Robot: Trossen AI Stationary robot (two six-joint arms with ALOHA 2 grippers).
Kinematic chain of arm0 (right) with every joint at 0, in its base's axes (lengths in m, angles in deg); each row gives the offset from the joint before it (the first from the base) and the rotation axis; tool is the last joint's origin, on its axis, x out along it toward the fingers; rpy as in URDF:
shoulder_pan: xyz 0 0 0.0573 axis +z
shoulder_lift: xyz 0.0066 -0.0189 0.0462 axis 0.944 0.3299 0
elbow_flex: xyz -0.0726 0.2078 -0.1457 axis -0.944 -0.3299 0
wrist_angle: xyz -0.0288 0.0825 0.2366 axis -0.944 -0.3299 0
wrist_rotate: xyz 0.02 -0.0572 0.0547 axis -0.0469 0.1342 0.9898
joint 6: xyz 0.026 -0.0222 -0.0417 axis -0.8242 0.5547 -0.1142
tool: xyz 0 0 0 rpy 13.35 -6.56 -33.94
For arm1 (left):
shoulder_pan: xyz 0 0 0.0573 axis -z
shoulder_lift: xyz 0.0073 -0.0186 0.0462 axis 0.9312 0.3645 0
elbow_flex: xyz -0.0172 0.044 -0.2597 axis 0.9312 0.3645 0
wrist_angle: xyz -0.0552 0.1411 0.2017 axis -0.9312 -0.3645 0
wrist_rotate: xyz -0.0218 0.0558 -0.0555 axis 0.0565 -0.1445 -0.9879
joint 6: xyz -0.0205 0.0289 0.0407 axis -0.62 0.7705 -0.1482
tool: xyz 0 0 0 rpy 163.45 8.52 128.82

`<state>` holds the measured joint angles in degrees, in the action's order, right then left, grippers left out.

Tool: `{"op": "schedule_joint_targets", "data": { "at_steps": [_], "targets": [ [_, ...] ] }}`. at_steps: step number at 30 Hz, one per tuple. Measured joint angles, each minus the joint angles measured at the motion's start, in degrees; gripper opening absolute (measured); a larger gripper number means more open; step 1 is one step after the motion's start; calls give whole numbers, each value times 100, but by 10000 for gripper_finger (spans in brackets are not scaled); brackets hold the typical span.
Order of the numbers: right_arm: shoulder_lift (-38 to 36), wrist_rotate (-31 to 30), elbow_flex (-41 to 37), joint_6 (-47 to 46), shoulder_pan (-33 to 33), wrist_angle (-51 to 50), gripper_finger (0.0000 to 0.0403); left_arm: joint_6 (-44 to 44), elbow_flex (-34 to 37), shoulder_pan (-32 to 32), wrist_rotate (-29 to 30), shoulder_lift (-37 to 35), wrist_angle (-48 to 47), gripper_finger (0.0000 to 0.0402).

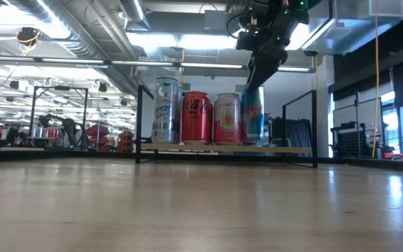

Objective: Place canned beverage on shelf
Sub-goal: Put the blue soda can on the shelf

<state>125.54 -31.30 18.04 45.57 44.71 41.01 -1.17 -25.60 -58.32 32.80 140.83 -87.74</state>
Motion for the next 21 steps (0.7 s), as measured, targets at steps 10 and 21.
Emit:
{"op": "schedule_joint_targets", "data": {
  "at_steps": [10,21],
  "targets": [
    [-5,-9,-226,3,-29,67,200,0,-2,0,2,0,-2,45],
    [3,-53,-275,-158,-31,249,255,0,0,0,4,0,-2,45]
  ]
}}
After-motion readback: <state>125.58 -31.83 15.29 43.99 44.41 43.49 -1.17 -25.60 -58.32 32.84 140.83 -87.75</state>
